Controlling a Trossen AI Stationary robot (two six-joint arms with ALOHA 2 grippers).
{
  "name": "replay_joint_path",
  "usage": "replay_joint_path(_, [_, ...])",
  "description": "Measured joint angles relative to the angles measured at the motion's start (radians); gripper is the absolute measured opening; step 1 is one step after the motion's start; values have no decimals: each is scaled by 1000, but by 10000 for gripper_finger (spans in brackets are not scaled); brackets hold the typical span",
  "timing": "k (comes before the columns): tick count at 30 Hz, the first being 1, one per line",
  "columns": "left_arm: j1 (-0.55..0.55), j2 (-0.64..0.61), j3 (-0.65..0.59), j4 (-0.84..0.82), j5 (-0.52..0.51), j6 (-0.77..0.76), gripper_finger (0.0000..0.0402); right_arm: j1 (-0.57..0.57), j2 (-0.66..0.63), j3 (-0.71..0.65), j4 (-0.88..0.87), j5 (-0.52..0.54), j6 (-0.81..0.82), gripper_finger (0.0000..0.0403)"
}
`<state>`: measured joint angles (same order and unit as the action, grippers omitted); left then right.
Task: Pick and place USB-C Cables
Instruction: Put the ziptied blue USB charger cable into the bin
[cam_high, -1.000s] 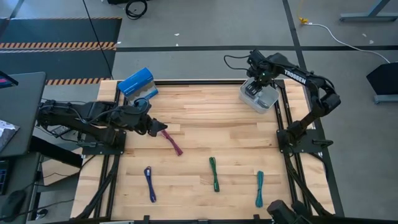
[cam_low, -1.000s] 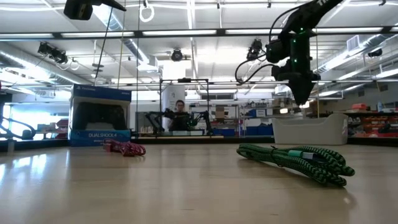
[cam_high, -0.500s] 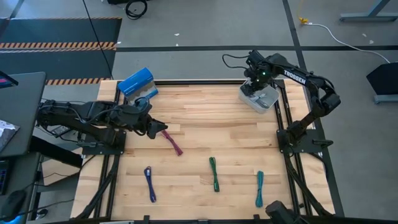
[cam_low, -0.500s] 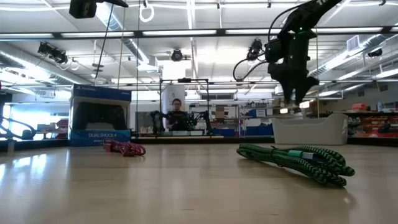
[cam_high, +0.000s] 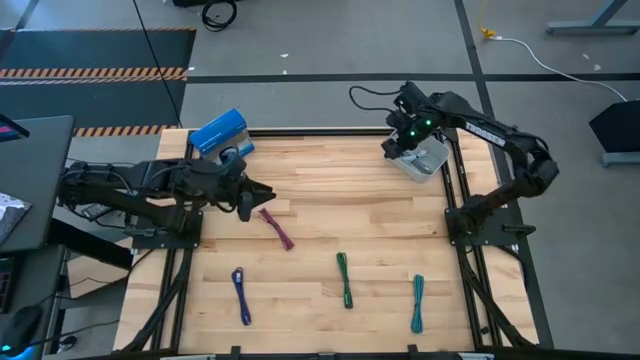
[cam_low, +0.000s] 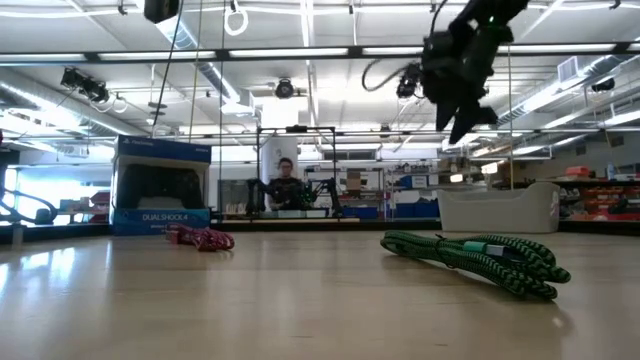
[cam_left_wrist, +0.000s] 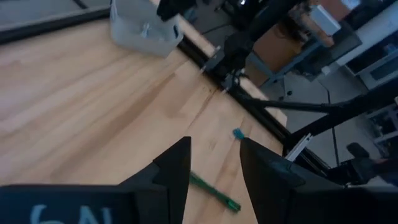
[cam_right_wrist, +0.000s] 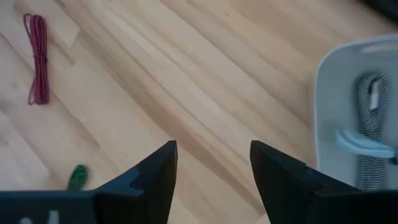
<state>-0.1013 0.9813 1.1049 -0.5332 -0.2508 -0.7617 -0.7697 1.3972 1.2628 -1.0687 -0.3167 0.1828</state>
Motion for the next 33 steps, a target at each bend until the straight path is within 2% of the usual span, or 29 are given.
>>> replay_joint_path(4, [35, 0, 0, 19, 45, 40, 146, 107, -78, 0, -18, 72, 33, 206])
replay_joint_path(9, [73, 6, 0, 19, 96, 21, 146, 295, -135, 0, -63, 132, 219, 206])
replay_joint_path(15, [67, 6, 1, 4, 113, 107, 147, 537, -126, 0, -78, 204, 415, 206])
replay_joint_path(19, [50, 6, 1, -75, 132, 162, 147, 639, -95, 0, -51, 240, 547, 206])
replay_joint_path(24, [24, 6, 1, -215, 144, 173, 146, 732, -38, 0, 58, 212, 631, 206])
replay_joint_path(27, [-1, 6, 1, -241, 144, 179, 146, 781, 5, 0, 96, 195, 729, 206])
replay_joint_path(33, [-34, 6, 1, -353, 138, 114, 147, 888, 108, 0, -20, 112, 1052, 204])
